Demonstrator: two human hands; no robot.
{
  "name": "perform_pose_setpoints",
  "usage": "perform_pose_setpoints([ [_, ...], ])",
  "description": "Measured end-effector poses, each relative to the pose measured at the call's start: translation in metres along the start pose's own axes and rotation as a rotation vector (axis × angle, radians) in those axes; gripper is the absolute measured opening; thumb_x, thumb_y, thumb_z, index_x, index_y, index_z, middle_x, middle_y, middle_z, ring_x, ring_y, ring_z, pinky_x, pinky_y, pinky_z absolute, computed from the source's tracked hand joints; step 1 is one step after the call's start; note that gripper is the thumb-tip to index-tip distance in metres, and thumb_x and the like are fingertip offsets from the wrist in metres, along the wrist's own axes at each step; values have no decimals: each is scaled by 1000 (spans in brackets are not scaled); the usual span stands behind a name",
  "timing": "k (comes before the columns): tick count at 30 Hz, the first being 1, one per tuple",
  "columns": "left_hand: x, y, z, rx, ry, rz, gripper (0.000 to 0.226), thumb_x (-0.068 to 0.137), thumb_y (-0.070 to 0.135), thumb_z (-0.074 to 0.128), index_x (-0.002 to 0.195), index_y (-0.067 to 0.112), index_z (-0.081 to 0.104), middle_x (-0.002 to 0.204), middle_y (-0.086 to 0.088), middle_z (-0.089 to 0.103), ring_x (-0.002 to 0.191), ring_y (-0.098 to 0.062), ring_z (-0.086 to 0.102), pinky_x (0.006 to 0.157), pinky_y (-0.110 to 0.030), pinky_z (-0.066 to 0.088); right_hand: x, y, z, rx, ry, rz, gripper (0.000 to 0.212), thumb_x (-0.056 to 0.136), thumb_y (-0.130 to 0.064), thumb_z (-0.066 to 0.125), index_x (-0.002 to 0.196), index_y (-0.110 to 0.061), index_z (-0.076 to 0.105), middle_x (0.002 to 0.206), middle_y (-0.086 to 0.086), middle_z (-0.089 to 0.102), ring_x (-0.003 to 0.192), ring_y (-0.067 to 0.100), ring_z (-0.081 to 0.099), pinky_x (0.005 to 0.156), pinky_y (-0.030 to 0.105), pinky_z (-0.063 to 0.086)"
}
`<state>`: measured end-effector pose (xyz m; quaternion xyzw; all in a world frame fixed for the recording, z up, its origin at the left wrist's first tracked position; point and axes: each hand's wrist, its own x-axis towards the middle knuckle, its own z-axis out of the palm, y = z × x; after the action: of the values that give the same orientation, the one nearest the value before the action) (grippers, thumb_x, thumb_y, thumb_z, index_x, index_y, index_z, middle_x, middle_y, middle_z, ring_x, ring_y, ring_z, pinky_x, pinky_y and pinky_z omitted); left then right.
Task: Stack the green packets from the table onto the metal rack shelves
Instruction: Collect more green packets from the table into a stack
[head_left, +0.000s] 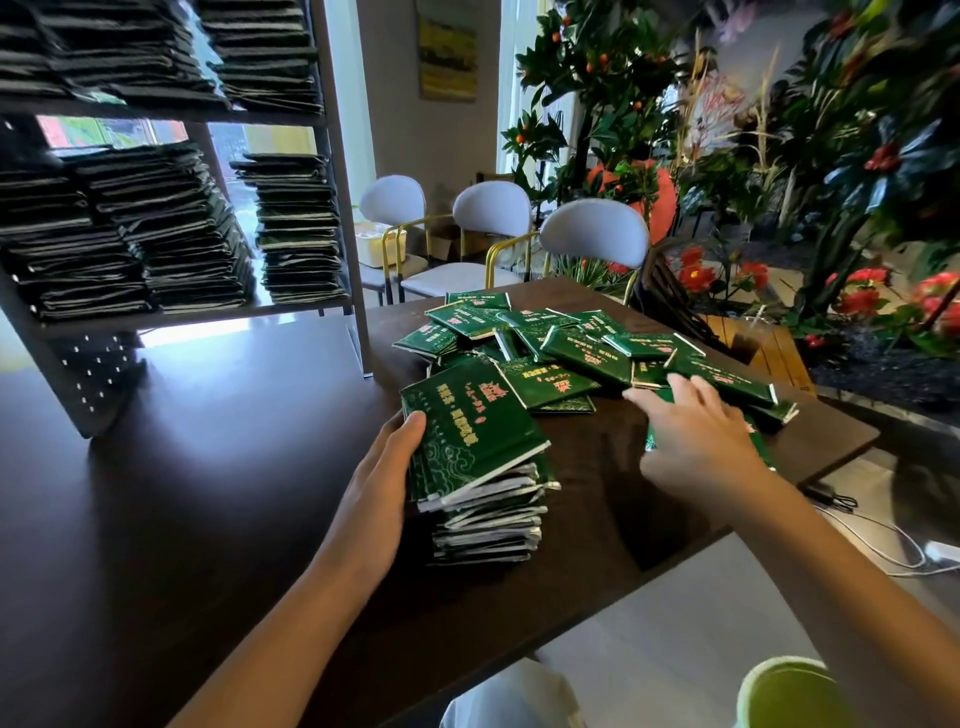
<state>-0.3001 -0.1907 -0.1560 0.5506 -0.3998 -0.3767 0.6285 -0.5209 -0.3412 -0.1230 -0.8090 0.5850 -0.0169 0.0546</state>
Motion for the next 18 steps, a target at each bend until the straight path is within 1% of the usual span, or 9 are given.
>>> perform_pose_setpoints([
  [2, 0, 0, 0, 10, -1, -1, 44, 104, 42, 34, 128, 18, 62, 108, 3, 76, 100, -10, 72, 84, -25, 47, 8, 9, 10, -36, -83, 43, 77, 91, -19, 54, 158, -35, 18, 167, 13, 10, 155, 34, 2, 122, 55, 12],
  [5, -1, 1, 0, 16, 3, -16, 46, 103, 44, 34, 129, 17, 61, 109, 2, 76, 101, -12, 72, 85, -27, 45, 10, 9, 15, -92, -19, 22, 70, 93, -20, 52, 157, -32, 27, 153, 7, 45, 145, 29, 35, 117, 47, 30],
  [7, 0, 1, 0, 16, 3, -17, 46, 103, 44, 34, 129, 17, 61, 109, 1, 76, 101, -12, 72, 85, -27, 46, 6, 5, 16, -85, 81, -17, 62, 95, -16, 49, 154, -31, 36, 133, 4, 63, 126, 28, 54, 102, 40, 43],
  [9, 0, 0, 0, 19, -1, -14, 46, 103, 44, 34, 129, 17, 61, 108, 2, 76, 99, -11, 72, 83, -24, 45, -1, -1, 18, -2, 167, -41, 54, 97, -16, 47, 149, -32, 46, 110, 4, 71, 104, 27, 63, 88, 37, 50],
  [11, -1, 1, 0, 38, -5, -3, 49, 98, 49, 36, 129, 19, 60, 109, 5, 76, 100, -8, 71, 85, -24, 45, -9, -7, 21, 119, 258, -90, 48, 98, -16, 49, 144, -32, 53, 79, -1, 65, 71, 21, 60, 66, 32, 50],
  [12, -1, 2, 0, 46, -5, 2, 53, 94, 52, 37, 130, 21, 60, 109, 6, 76, 102, -8, 71, 88, -26, 45, -14, -12, 21, 189, 310, -127, 45, 98, -17, 50, 141, -30, 57, 72, -4, 62, 61, 17, 55, 57, 29, 45],
  [14, -2, 1, 0, 52, -6, 4, 57, 89, 56, 37, 130, 22, 60, 110, 6, 76, 103, -8, 71, 94, -30, 46, -25, -22, 14, 355, 443, -213, 39, 99, -18, 56, 136, -26, 62, 78, -4, 68, 58, 12, 56, 54, 28, 44],
  [16, -1, 1, 0, 51, -5, 9, 57, 89, 55, 37, 129, 22, 60, 110, 7, 76, 103, -7, 70, 92, -27, 45, -39, -35, 1, 540, 574, -301, 34, 98, -16, 60, 131, -22, 65, 86, -6, 71, 63, 7, 58, 58, 27, 47],
  [18, -1, 0, -1, 53, -11, 12, 57, 89, 55, 38, 128, 22, 61, 111, 7, 75, 105, -7, 69, 91, -25, 44, -53, -51, -13, 678, 663, -397, 33, 98, -14, 61, 130, -19, 66, 86, -14, 64, 65, -3, 57, 58, 13, 44],
])
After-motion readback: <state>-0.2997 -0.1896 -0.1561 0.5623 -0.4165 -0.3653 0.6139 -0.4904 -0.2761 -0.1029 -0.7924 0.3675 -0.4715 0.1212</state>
